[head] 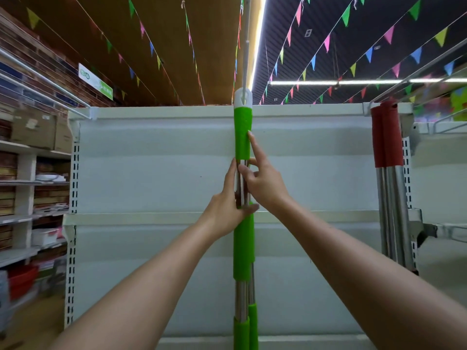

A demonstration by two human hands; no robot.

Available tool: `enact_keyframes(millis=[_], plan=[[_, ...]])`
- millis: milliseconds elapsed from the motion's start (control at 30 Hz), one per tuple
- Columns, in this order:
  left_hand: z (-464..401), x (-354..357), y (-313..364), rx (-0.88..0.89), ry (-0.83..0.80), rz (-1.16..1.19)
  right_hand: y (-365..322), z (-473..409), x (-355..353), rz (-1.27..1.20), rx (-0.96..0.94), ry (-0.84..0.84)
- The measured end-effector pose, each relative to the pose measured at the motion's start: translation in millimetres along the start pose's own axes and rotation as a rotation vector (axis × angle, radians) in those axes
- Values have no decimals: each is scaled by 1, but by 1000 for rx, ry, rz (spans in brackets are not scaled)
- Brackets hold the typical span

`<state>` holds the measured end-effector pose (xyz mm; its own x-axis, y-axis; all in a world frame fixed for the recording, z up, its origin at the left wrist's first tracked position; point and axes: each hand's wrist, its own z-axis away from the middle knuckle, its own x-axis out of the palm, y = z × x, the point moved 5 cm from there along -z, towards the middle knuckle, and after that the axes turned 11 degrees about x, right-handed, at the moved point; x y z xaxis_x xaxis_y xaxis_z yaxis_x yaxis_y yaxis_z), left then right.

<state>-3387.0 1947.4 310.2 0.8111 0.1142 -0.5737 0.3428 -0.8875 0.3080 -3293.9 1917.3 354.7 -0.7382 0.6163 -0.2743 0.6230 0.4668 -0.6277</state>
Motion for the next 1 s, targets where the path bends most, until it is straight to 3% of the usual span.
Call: enact_keyframes(millis=[100, 300, 667, 1000], plan=[[10, 10, -5, -18, -55, 35, 4, -3, 1, 57, 3, -15], [1, 21, -12, -59, 7, 40, 16, -1, 2, 221, 34, -81], [-11, 35, -30, -156, 111, -100, 31, -11, 8, 201, 71, -99], [-13, 40, -34, -124, 115, -10, 39, -12, 14, 220, 54, -139]])
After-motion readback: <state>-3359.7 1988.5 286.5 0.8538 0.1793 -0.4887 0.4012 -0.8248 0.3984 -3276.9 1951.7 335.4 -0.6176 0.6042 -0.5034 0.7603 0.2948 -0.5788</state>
